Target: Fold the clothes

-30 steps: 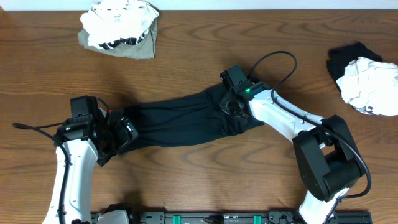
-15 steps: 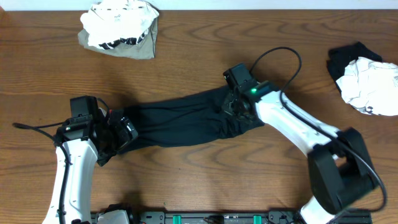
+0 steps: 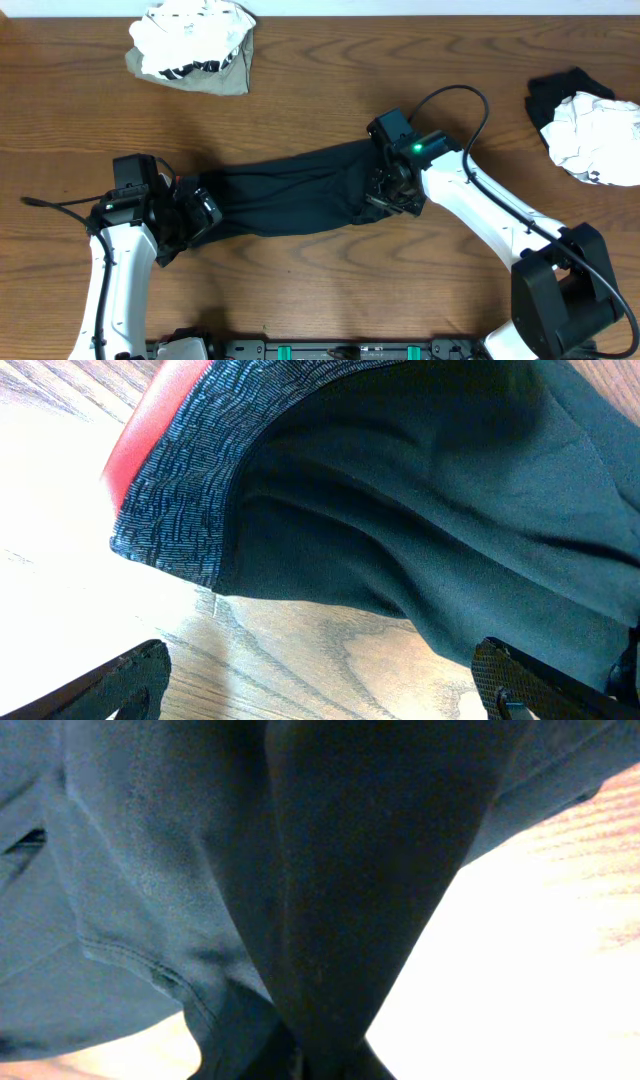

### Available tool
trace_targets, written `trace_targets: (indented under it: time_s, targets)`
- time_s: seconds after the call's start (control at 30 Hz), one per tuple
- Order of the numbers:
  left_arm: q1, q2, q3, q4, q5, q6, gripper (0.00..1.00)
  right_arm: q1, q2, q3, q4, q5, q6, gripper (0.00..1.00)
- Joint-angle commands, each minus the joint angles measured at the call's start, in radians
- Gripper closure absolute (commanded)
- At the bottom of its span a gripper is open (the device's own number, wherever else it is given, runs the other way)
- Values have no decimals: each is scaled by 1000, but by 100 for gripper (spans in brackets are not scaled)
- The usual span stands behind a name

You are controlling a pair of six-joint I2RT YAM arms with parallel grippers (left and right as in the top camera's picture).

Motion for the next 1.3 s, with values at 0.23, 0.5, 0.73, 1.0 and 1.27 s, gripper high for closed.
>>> trace_targets:
  time_s: [0.23,0.5,0.73,1.0,1.27]
  targets:
    - [-3,6,9,-2,9,10,2,5,-9,-24,12,-23,-101,18]
    - [-3,6,9,-3,9,10,2,5,-11,-21,145,-132,-327,60]
    - [-3,6,9,-6,9,10,2,3,7,-23,207,-142,-385,95]
    - [-3,6,9,-3,9,10,2,20,84,-24,224,-219,-380,99]
    - [-3,6,9,-3,9,10,2,23,189,-24,351,-219,-335,99]
